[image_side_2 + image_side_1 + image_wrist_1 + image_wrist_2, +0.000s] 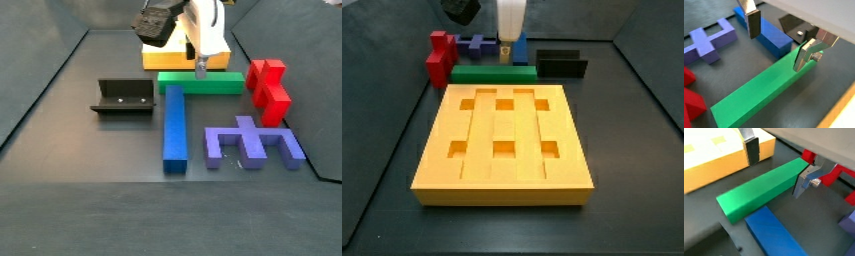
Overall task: Pick up the green object. Move up. Move to above the board. Insert the green object.
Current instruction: Pick up the green object.
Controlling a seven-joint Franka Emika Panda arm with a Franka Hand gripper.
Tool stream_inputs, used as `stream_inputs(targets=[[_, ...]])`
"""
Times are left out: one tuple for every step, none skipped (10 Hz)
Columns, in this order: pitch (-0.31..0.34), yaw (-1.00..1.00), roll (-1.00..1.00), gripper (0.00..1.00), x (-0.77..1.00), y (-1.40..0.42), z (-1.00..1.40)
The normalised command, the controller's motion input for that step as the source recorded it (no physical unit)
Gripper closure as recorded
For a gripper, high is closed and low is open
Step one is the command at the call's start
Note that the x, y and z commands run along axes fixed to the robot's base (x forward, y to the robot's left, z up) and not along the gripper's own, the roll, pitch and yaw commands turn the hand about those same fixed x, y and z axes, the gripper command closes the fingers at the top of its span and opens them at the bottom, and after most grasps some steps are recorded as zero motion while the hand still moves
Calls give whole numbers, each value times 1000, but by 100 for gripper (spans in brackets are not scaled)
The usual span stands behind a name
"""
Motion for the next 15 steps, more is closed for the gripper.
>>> stream_inputs(targets=[[-19, -800, -54, 0, -20, -291, -140], [-26, -669, 0, 0, -251, -306, -194], [0, -409, 6, 0, -354, -314, -231], [19, 186, 127, 0, 0, -89, -523], [19, 209, 200, 0, 0, 0, -494], [50, 183, 246, 0, -37, 0, -411], [53, 163, 257, 0, -37, 0, -394], [43, 0, 151, 0, -134, 0, -311], [24, -26, 86, 0, -206, 0, -177], [13, -66, 36, 0, -189, 0, -86], [0, -74, 0, 0, -214, 0, -106], [0, 0, 0, 0, 0, 0, 0], [0, 0, 0, 100, 0, 0, 0], [0, 0, 0, 100, 0, 0, 0], [0, 0, 0, 100, 0, 0, 0]])
